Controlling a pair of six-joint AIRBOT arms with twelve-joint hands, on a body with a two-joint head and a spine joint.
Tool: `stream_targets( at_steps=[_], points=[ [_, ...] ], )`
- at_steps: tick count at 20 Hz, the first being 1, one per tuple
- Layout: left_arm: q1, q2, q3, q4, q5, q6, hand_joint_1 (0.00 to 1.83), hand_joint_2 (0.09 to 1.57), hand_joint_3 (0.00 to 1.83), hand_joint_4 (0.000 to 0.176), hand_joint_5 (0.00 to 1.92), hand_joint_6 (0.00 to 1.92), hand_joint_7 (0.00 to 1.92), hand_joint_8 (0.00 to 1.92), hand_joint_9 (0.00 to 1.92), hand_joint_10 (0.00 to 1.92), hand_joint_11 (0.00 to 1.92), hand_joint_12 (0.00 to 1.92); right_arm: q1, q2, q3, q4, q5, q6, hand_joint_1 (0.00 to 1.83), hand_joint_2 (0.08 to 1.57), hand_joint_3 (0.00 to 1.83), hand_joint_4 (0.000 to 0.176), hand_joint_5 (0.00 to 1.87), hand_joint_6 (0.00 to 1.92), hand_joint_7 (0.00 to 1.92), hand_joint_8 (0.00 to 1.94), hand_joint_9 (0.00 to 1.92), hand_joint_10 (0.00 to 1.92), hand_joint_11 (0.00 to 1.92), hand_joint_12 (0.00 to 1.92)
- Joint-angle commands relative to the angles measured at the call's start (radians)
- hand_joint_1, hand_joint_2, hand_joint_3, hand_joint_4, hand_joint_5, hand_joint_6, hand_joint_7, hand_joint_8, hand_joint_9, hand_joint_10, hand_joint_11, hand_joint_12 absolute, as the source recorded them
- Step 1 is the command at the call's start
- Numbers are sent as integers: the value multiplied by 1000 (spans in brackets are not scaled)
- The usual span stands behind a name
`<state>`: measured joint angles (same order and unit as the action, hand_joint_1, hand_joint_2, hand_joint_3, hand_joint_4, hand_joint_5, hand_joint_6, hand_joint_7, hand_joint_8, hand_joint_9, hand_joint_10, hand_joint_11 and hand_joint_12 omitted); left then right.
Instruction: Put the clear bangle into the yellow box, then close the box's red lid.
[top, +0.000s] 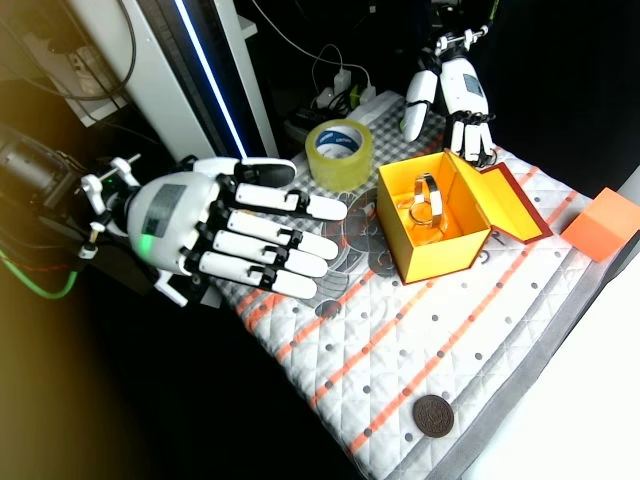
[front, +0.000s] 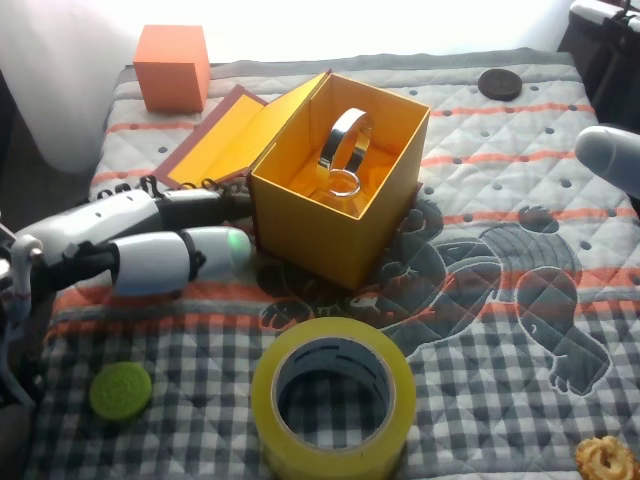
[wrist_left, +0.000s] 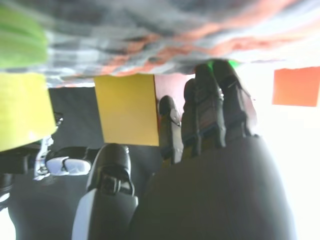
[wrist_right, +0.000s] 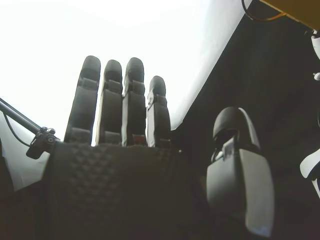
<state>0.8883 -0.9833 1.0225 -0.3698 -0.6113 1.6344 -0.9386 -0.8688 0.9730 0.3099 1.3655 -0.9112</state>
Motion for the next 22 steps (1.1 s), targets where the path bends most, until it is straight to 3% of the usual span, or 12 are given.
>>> stream_targets(
  at_steps=[1,5,11,12,13,15,18,22],
  points=[
    [-10,-6,7,-7,-165,-5,0,1249,0,103,300,8,316,6,216,3,0,89,4,6,1,-2,128,10,66,1233,8,71,247,0,414,5,298,13,187,100],
    [-9,-9,-5,-41,-247,-5,0,1242,0,116,290,5,274,2,169,2,0,31,3,6,1,-1,128,12,54,1242,7,78,261,4,429,7,306,9,203,97],
    [-24,-35,-4,-66,-313,-5,0,1244,0,113,252,0,217,0,134,0,0,0,-2,5,-1,5,128,14,78,1261,8,62,269,4,435,5,304,5,186,82],
    [-32,-36,-9,-58,-322,-5,0,1240,0,140,201,0,226,5,145,6,0,0,-2,5,-1,6,129,15,71,1250,1,72,270,3,435,4,305,4,190,81],
    [-35,-33,-17,-45,-333,-5,0,1232,0,151,176,0,201,0,146,5,0,0,-4,6,-1,7,130,15,68,1253,2,69,268,2,435,3,304,4,190,79],
    [-36,-21,-33,-22,-345,-5,0,1234,0,151,169,0,198,1,147,5,0,0,-6,6,-1,9,131,15,66,1259,5,72,271,3,436,3,304,3,192,79],
    [-36,4,-65,27,-370,-13,0,1201,0,167,167,0,239,12,145,1,24,13,-8,5,-1,14,132,15,33,1262,2,67,277,3,445,3,320,4,225,81],
    [-56,11,-67,123,-330,-81,0,1195,0,155,214,16,230,6,148,9,0,0,-10,3,-1,18,135,15,40,1252,0,59,275,0,441,0,314,1,210,69]
  ],
)
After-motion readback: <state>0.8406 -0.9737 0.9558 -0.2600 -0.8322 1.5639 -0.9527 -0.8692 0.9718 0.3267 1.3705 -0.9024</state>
